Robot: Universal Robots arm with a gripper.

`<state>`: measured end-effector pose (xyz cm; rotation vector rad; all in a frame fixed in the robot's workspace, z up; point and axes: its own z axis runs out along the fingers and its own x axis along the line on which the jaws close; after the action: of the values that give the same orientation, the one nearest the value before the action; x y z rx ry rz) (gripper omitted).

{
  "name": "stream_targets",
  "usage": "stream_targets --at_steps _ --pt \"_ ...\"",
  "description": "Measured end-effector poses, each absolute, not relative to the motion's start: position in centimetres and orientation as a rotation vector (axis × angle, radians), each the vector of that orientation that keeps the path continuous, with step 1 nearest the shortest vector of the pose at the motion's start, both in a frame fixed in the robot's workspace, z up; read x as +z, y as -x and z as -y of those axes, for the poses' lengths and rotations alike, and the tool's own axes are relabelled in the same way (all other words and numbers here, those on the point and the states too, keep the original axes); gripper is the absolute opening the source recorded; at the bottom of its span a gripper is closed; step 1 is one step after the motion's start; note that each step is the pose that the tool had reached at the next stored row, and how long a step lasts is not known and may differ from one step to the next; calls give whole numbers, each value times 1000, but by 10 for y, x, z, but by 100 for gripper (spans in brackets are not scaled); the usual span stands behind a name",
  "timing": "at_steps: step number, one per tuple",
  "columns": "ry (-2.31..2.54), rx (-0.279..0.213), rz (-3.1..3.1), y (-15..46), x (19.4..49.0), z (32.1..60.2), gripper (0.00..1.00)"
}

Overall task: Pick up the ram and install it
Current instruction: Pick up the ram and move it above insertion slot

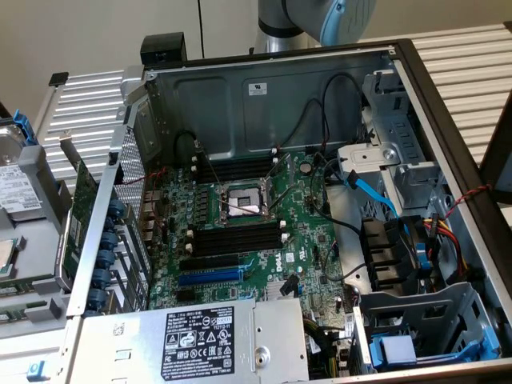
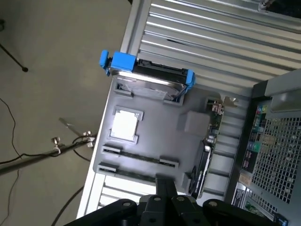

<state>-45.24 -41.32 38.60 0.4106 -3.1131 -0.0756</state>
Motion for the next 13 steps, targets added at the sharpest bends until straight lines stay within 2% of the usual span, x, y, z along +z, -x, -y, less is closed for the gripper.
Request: stream_targets --at_steps 13 --pt "-774 -74 3037 452 385 413 11"
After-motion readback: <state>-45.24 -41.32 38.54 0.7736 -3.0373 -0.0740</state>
